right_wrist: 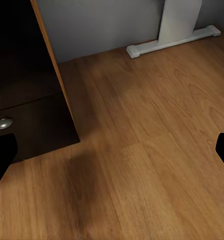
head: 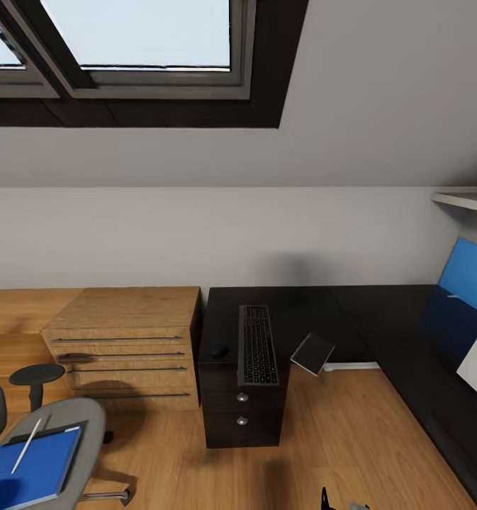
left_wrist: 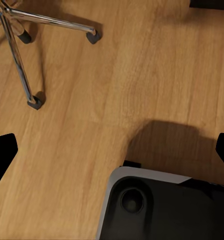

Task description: In the bedroom, organize the workspace by keeping the computer under the desk, ensuring the monitor is on the desk, placing the keyboard on the desk next to the monitor, placing the mouse on the desk next to the keyboard, moving the folder from the swivel chair onto the desk next to the mouse, stacking the notebook on top of the folder with the pen on top of the notebook, and positioning the swivel chair next to the desk.

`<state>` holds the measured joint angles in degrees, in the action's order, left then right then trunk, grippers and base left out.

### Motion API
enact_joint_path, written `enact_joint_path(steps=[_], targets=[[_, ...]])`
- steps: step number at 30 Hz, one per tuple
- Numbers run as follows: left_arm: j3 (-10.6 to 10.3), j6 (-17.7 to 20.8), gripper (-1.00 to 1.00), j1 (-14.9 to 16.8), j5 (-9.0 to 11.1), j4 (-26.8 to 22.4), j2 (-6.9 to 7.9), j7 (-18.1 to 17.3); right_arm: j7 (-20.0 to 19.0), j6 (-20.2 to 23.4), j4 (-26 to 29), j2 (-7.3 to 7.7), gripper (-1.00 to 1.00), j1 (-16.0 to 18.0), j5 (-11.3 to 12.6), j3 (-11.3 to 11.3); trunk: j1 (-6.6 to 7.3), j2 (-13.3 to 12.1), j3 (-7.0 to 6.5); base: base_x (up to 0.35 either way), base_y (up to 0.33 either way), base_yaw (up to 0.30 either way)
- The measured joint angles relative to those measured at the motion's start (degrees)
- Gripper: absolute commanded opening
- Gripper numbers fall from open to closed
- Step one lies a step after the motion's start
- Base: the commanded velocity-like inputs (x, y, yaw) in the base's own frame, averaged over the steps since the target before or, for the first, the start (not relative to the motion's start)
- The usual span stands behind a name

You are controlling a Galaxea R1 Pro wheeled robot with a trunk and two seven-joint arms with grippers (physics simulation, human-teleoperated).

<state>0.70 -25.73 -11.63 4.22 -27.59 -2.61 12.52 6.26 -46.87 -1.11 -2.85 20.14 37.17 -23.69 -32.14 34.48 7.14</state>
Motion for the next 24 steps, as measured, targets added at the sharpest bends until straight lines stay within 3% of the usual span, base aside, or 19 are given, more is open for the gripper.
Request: enact_joint_path(steps=[24], targets=[[0.03,0.00,1.00,-0.01,-0.08,0.12,-0.08,0.00,0.00,-0.02,0.00,0.02,1.00,0.00,0.00,0.00,5.29,-9.66,-4.33,0.000,0.000,0.000]])
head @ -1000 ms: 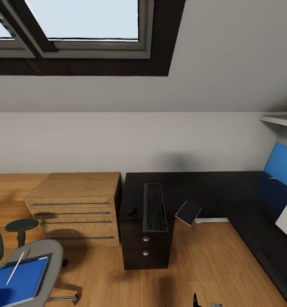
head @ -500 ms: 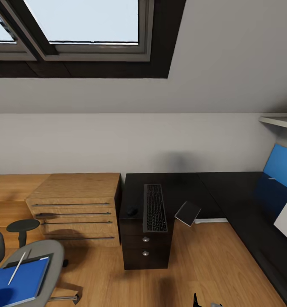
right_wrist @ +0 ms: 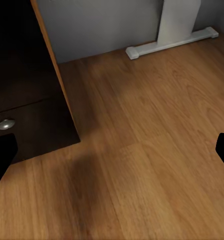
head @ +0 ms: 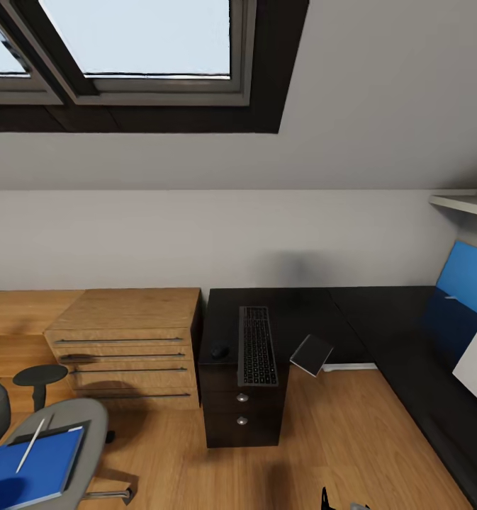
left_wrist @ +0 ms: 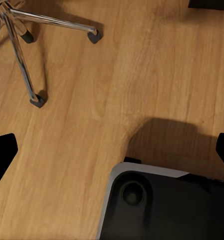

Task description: In the bedroom, organize the workspace by keeping the computer under the desk, ensuring the monitor is on the desk, placing the keyboard on the desk next to the monitor, placing the mouse on the desk next to the keyboard, moving the folder from the swivel chair onto the desk next to the mouse, stacking the notebook on top of the folder with the pen on top of the notebook, and positioning the swivel chair next to the desk.

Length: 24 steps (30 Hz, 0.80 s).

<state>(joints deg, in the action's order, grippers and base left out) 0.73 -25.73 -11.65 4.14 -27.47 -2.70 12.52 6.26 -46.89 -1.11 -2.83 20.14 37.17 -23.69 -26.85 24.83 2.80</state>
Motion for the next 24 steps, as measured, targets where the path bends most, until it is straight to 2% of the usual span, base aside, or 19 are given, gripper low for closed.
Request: enact_joint_path(steps=[5,24], targets=[[0.00,0.00,1.00,-0.02,0.00,0.04,0.02,0.00,0.00,0.00,0.00,0.00,1.00,0.00,0.00,0.00,1.10,-2.01,-0.90,0.000,0.000,0.000],[-0.05,0.00,1.00,0.02,-0.20,0.67,-0.09,-0.04,0.00,0.02,0.00,0.00,1.00,0.00,0.00,0.00,1.11,-2.03,-0.91,0.000,0.000,0.000]])
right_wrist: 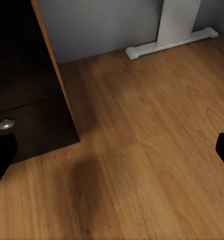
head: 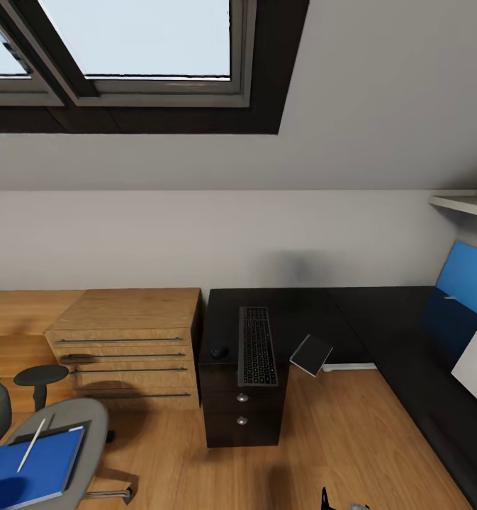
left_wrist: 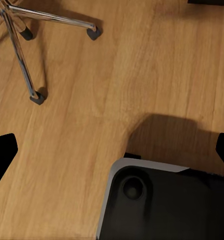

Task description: In the bedroom, organize the workspace by keeping the computer under the desk, ensuring the monitor is on the desk, placing the keyboard on the desk next to the monitor, placing the mouse on the desk next to the keyboard, moving the folder from the swivel chair onto the desk next to the mouse, stacking the notebook on top of the folder with the pen on top of the notebook, and positioning the swivel chair next to the desk.

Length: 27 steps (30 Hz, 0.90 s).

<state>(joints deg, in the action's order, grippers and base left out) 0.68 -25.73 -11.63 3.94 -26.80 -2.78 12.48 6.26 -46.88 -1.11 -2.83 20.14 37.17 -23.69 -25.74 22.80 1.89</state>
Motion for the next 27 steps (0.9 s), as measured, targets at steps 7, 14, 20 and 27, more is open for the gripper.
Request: enact_joint_path(steps=[7,14,20,27], targets=[[-0.03,0.08,1.00,-0.01,0.04,0.00,0.08,-0.11,-0.22,-0.33,0.49,-0.34,1.00,0.02,0.08,-0.05,0.00,0.00,0.00,0.000,0.000,0.000],[0.00,0.02,1.00,-0.02,0.05,0.04,0.09,-0.15,-0.17,-1.69,4.88,0.05,1.00,0.03,-0.27,0.12,0.00,0.00,0.00,0.000,0.000,0.000],[0.04,-0.17,1.00,0.00,0.05,0.05,0.09,-0.22,-0.08,-1.89,5.96,2.27,1.00,0.02,-0.03,0.27,0.00,0.00,0.00,0.000,0.000,0.000],[-0.01,-0.44,1.00,-0.04,0.05,0.09,0.13,-0.18,-0.28,-2.09,2.50,3.40,1.00,0.06,-0.27,-0.04,-0.01,0.00,0.00,-0.036,-0.134,0.154]])
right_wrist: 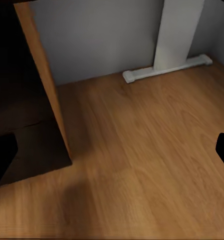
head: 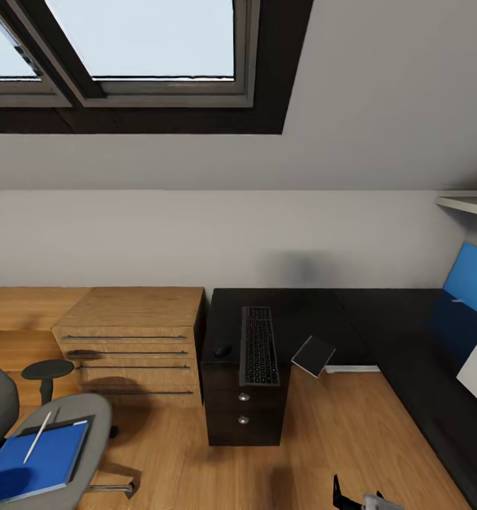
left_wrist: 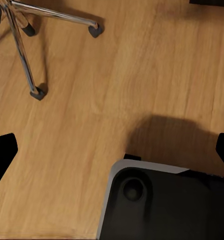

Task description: In the bedroom, organize the workspace by keeping the computer under the desk, ensuring the monitor is on the desk, placing the keyboard on the desk next to the monitor, placing the mouse on the desk next to the keyboard, moving the folder from the swivel chair onto the desk next to the mouse, stacking the notebook on top of the folder with the pen on top of the notebook, and positioning the swivel chair next to the desk.

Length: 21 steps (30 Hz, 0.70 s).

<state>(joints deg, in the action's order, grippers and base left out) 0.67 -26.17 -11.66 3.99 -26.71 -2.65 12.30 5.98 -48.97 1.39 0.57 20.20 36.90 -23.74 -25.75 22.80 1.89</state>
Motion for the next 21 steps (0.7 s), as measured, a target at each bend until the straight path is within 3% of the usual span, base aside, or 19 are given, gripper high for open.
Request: enact_joint_path(steps=[9,21], targets=[[0.01,0.02,1.00,0.02,-0.01,0.00,-0.04,0.10,-0.13,0.02,-0.87,0.02,1.00,0.00,-0.01,0.01,-0.02,0.00,0.11,-0.176,-0.239,0.249],[-0.02,0.20,1.00,-0.01,0.00,0.00,-0.04,0.09,-0.12,0.07,-1.62,-0.12,1.00,-0.03,0.10,-0.07,-0.03,-0.01,0.75,-0.326,-0.027,0.134]])
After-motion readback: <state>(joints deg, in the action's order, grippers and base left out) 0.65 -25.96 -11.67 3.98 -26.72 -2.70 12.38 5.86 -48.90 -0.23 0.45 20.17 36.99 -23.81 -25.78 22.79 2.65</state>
